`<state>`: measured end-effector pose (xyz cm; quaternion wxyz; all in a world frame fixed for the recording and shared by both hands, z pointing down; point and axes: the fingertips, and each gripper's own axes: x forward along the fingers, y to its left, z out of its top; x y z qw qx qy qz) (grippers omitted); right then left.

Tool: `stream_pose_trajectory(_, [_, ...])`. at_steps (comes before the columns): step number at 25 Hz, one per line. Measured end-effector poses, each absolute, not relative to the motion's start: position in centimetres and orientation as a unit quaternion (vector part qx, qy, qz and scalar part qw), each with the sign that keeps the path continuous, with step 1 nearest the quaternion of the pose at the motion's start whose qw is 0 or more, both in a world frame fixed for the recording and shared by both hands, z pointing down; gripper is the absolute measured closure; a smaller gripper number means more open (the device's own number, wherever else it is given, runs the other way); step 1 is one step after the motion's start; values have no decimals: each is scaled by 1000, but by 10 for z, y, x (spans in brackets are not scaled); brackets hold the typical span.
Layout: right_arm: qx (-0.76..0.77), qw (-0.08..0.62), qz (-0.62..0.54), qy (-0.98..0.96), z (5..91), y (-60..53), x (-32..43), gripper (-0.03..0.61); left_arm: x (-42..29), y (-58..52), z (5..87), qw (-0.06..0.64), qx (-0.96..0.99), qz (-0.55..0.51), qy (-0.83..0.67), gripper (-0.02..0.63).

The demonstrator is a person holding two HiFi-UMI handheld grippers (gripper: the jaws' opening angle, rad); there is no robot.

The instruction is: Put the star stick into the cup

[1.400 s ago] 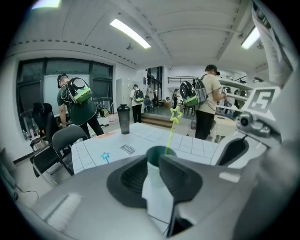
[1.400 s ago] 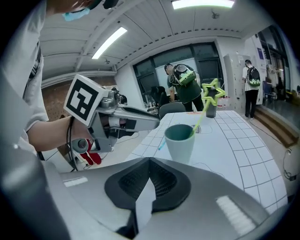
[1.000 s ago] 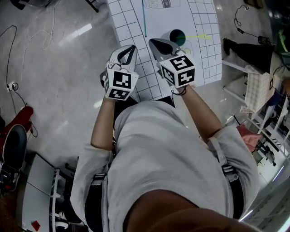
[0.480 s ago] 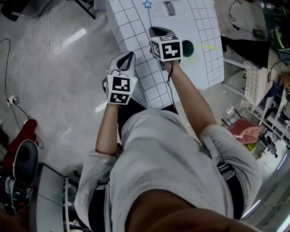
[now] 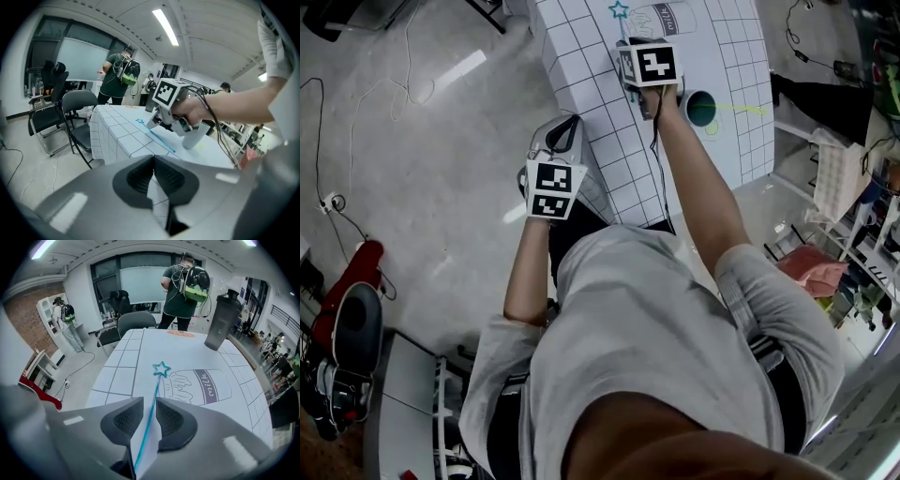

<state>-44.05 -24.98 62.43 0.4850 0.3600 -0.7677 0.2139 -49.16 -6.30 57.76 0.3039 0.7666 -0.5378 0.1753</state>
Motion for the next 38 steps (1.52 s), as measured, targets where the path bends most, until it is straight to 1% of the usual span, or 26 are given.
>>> stream_pose_trajectory(3, [360,487,225,-763,634,-253,-442,486,-493,-63,578,307,764,175,-540,611])
stream_pose_trajectory(7, [364,484,230,-762,642,-257,-440,530,-491,-61,577,308,761,176,-543,611])
stream_pose_trajectory(8, [364,481,231,-763,641,-258,-440,557,-492,-61,576,308,761,176,-544,611])
stream_pose_trajectory(11, [360,461,245,-773,634,-255,-444,563,-493,-58,573,307,759,176,-547,611])
stream_pose_trajectory(15, [356,408,246,-804,602,-247,-453,563,-491,-57,567,301,758,174,-552,611])
stream_pose_trajectory(20, [342,294,242,-859,534,-240,-459,563,-476,-62,545,278,770,163,-551,611])
stream_pose_trajectory(26, [336,200,209,-897,455,-224,-431,562,-449,-68,516,243,791,147,-541,611])
stream_pose_trajectory(29, [339,162,178,-909,420,-227,-416,563,-443,-78,507,227,802,149,-532,611])
stream_pose_trajectory(32, [353,133,138,-916,394,-241,-406,563,-453,-100,498,221,806,149,-529,611])
stream_pose_trajectory(38, [399,118,42,-908,387,-249,-375,563,-449,-110,486,210,819,157,-511,611])
